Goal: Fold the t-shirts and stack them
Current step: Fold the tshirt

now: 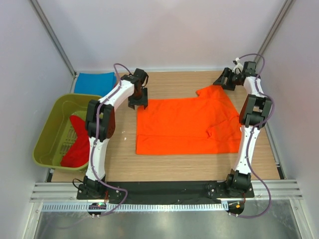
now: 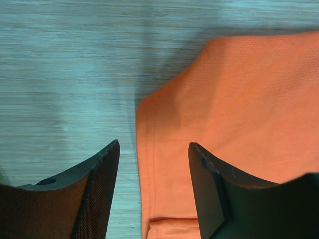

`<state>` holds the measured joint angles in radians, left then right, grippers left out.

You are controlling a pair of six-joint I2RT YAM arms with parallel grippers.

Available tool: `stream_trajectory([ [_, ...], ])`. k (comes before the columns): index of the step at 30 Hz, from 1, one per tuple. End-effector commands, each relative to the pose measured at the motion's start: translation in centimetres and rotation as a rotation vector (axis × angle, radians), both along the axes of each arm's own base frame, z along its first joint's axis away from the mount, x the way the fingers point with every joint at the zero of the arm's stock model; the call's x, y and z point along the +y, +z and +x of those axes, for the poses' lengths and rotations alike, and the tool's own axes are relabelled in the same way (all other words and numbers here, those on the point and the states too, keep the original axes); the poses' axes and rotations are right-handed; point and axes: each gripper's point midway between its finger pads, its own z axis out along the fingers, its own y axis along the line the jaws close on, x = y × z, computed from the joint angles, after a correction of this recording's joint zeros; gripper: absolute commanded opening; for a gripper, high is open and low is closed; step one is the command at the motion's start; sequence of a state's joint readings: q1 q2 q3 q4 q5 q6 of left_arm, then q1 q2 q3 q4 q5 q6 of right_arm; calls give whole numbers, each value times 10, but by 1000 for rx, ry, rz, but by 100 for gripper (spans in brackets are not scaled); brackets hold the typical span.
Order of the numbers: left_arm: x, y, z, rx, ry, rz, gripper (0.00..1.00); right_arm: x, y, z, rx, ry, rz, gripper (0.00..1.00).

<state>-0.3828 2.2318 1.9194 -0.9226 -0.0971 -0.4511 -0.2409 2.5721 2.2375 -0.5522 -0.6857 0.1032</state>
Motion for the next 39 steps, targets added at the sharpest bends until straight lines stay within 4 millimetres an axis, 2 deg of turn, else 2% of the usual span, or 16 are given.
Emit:
stream_trajectory([
  [1,6,28,6,-58,-8,7,59,17,19,3,-56,104,92,74],
  [2,7,27,6,-57,-11,10,59,21,10,2,-40,116,112,74],
  [7,10,22,6,-47,-1,29,59,30,18,1,-42,154,232,72],
  [10,7,19,6,-40,-1,18,58,38,36,5,-76,173,332,70],
  [11,7,19,6,-41,0,16,58,38,47,12,-134,185,341,70],
  [12,7,19,6,-41,2,16,58,43,58,10,-114,181,409,69],
  [16,6,21,7,-50,8,7,58,46,99,19,-226,205,460,67],
  [19,5,21,7,-48,9,2,57,46,111,17,-234,203,457,65],
  [21,6,19,5,-42,11,1,57,46,109,13,-219,196,445,64],
  [25,2,17,2,-47,16,-26,58,40,85,3,-156,153,346,60],
  [27,3,20,3,-70,25,-29,58,34,70,-2,-120,131,283,55],
  [32,6,24,6,-74,35,-22,58,22,50,-4,-80,65,159,29],
  [33,5,25,4,-64,35,-41,58,24,58,-4,-110,80,129,28],
  [35,10,32,6,-65,60,-75,59,32,58,-8,-122,109,92,22],
  [37,9,44,8,-79,71,-134,61,42,67,-8,-162,131,30,18],
  [39,18,48,12,-83,94,-141,62,48,63,-10,-162,130,5,13],
])
